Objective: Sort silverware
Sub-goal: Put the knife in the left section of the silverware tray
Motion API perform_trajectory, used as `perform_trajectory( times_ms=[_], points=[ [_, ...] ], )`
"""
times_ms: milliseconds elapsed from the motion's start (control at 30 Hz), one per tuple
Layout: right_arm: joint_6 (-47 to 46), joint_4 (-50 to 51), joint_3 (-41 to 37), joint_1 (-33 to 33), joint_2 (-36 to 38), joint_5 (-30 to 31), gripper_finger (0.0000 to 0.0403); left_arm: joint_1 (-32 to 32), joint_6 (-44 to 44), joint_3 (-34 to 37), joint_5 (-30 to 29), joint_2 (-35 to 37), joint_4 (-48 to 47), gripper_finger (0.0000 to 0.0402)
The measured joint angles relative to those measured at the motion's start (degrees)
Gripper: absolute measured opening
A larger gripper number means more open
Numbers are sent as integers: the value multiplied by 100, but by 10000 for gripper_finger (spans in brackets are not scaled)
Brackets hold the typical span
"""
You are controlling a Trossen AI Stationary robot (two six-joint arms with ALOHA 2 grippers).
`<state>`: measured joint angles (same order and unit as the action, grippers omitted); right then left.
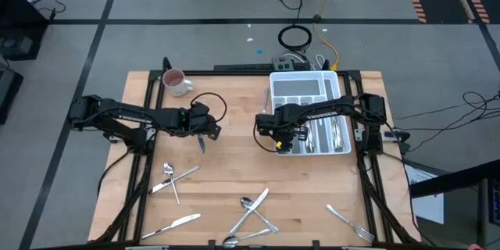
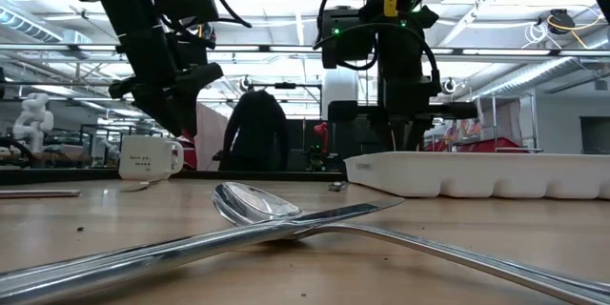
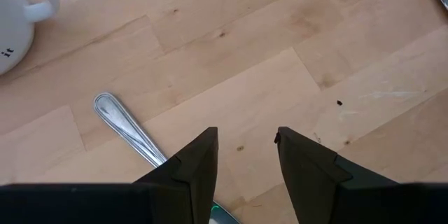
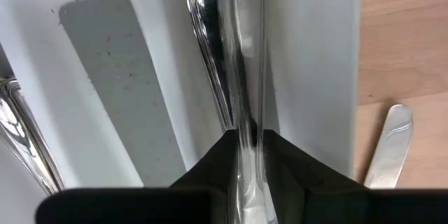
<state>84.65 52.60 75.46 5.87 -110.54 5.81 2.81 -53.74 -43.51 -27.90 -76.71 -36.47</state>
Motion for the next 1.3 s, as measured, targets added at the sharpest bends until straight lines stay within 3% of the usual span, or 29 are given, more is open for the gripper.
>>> perform_trajectory(
  times_ms=[267,467,600,767,900,1133,1300],
  points=[
    [-125,-16,-2,2,0,45,59,0,-3,0,2,0,0,155],
    [-879,-155,181,-83,163,893,59,2,-6,0,133,0,290,155],
    [-1535,-102,567,-116,532,1469,59,148,-187,0,706,0,1316,155],
    [-3125,232,1016,-111,1316,2021,59,661,-144,0,1247,0,3189,151],
    [-4299,487,1218,-150,2111,2147,59,1388,-126,0,1702,-9,3892,121],
    [-6043,511,1259,-195,3449,2146,59,2242,-216,-34,3079,-641,5630,10],
    [-6788,498,1259,-302,4013,2141,59,2218,-329,-860,3307,-1564,5078,4]
  ],
)
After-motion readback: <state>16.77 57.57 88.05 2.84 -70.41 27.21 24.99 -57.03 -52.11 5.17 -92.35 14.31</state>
